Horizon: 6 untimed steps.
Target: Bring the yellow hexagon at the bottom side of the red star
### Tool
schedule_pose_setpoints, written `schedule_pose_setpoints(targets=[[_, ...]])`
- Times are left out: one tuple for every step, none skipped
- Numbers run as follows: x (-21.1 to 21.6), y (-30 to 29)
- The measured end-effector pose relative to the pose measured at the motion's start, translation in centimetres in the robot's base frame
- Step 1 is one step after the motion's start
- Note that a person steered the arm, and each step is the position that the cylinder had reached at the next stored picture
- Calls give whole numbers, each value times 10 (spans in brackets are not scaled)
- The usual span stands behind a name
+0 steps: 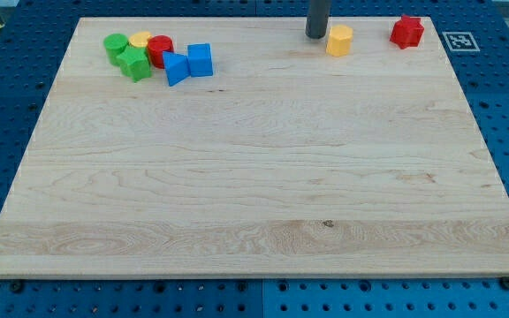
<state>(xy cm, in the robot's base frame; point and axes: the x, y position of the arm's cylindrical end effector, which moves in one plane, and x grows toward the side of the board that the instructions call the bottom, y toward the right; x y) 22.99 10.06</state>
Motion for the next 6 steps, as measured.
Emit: schedule_pose_setpoints(targets=[[35, 20], [46, 31], [54, 35], [73, 50], [92, 64], [92, 94]])
